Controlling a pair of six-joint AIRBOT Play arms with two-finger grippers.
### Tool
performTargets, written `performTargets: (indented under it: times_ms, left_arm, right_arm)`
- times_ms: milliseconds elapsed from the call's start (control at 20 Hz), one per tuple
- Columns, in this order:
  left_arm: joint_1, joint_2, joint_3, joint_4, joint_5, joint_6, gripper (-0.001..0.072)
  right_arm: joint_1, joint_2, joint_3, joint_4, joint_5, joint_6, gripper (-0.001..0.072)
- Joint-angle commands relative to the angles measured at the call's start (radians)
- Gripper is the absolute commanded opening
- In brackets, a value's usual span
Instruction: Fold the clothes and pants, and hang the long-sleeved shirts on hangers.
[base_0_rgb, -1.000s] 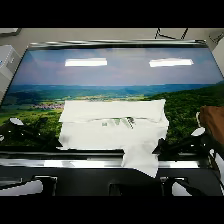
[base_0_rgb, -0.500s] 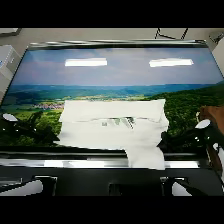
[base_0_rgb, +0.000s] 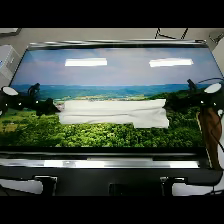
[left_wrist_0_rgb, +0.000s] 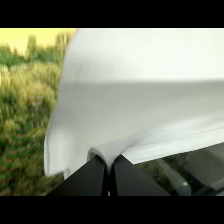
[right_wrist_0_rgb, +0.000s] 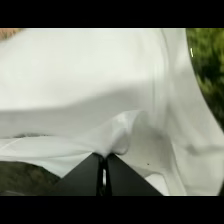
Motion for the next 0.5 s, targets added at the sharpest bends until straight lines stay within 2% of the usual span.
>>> performTargets:
  times_ms: [0, 150, 300, 350, 400, 450]
  left_arm:
    - [-0.027, -0.176, 0.244, -0.045, 0.021, -0.089, 0.0024]
    - [-0.027, -0.277, 0.327, -0.047, 0.024, -0.146, 0.0024]
    - [-0.033, -0.351, 0.327, -0.092, 0.017, -0.153, 0.0028]
    - [-0.032, -0.365, 0.328, -0.128, 0.013, -0.153, 0.0077]
    - [-0.027, -0.369, 0.328, -0.158, 0.003, -0.149, 0.0226]
    - [-0.015, -0.365, 0.33, -0.166, -0.013, -0.149, 0.044]
  right_arm:
    - [0.058, -0.193, 0.171, 0.039, -0.129, 0.016, 0.0042]
    - [0.061, -0.278, 0.206, 0.084, -0.178, 0.051, 0.0042]
    - [0.062, -0.312, 0.206, 0.096, -0.138, 0.05, 0.0042]
    - [0.061, -0.311, 0.206, 0.099, -0.123, 0.05, 0.0042]
    - [0.058, -0.303, 0.207, 0.114, -0.102, 0.051, 0.0061]
    - [0.048, -0.287, 0.212, 0.13, -0.071, 0.05, 0.019]
